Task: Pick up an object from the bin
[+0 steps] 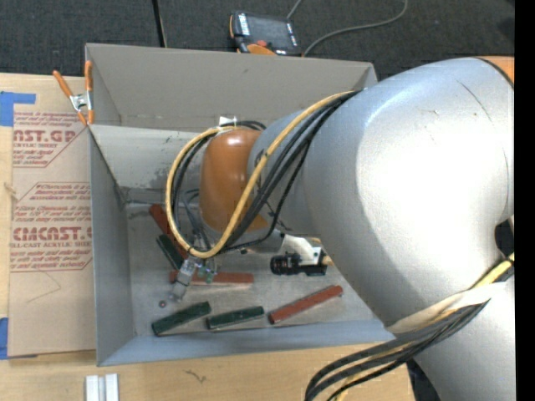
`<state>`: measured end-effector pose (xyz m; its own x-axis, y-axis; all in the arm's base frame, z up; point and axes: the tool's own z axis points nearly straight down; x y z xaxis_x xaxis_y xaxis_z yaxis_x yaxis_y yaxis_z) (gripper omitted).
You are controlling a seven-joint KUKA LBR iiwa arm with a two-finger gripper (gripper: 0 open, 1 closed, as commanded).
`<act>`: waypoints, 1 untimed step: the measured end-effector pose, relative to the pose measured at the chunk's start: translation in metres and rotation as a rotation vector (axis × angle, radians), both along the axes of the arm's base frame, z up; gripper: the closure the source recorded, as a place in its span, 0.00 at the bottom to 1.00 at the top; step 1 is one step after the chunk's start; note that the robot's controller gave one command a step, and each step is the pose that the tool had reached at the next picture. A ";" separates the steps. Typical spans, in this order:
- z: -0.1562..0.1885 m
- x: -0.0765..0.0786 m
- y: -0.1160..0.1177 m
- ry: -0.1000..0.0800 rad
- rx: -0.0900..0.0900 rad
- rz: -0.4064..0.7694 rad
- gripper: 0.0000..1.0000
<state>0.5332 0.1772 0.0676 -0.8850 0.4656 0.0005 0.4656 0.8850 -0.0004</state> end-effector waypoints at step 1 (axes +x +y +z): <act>0.001 0.001 0.000 -0.003 0.000 -0.001 1.00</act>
Offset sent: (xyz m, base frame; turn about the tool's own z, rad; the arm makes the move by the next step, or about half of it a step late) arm 0.0000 0.0000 0.0000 0.0000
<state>0.5341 0.1772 0.0688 -0.8847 0.4661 -0.0018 0.4661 0.8848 0.0012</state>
